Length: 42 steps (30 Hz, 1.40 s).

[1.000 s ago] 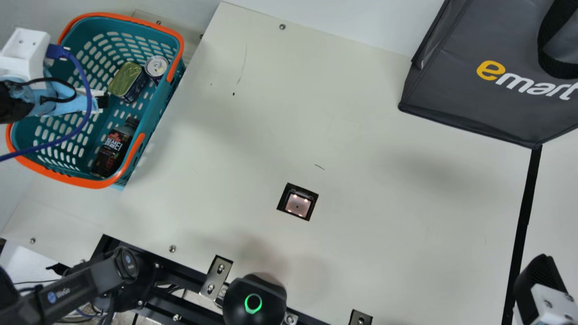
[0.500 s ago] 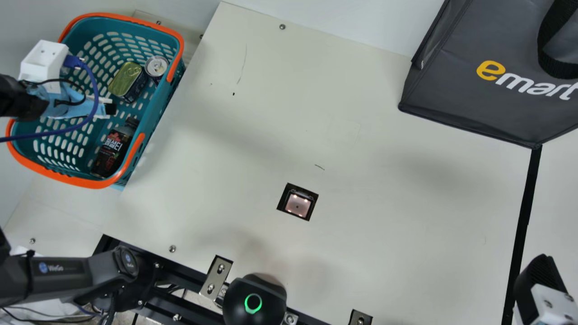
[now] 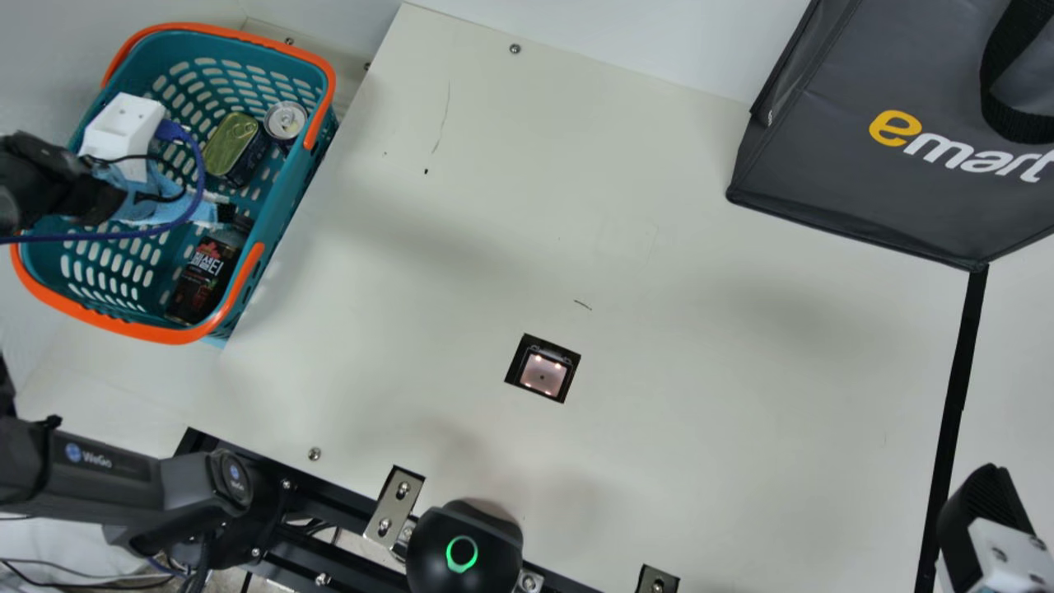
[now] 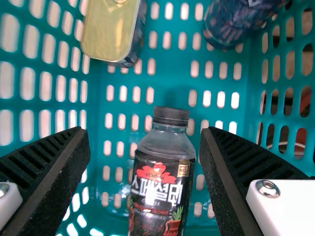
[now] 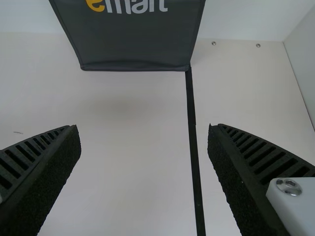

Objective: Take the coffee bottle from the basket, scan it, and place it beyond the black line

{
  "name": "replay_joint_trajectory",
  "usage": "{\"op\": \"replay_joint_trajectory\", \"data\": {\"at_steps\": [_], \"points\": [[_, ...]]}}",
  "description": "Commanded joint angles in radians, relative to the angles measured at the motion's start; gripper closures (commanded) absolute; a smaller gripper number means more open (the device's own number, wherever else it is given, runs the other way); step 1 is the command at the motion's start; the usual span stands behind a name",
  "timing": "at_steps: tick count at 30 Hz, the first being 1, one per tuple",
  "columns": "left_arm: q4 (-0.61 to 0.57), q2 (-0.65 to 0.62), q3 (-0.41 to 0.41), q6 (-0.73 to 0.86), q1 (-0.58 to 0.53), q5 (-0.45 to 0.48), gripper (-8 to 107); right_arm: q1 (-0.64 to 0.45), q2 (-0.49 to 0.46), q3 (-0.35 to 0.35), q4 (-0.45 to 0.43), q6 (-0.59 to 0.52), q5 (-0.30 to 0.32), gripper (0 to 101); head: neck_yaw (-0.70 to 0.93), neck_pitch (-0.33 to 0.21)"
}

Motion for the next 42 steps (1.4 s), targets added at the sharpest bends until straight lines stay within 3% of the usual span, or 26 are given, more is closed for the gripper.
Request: {"op": "replay_joint_trajectory", "data": {"at_steps": [1,22,42], "points": [[-0.008,0.014,0.006,0.014,-0.005,-0.014,9,0.0,0.0,0.0,0.0,0.0,0.0,10,0.002,-0.026],[-0.136,0.189,0.028,0.15,-0.071,-0.183,9,0.0,0.0,0.0,0.0,0.0,0.0,10,0.002,-0.026],[-0.245,0.304,-0.009,0.237,-0.095,-0.26,9,0.0,0.0,0.0,0.0,0.0,0.0,10,0.002,-0.026]]}}
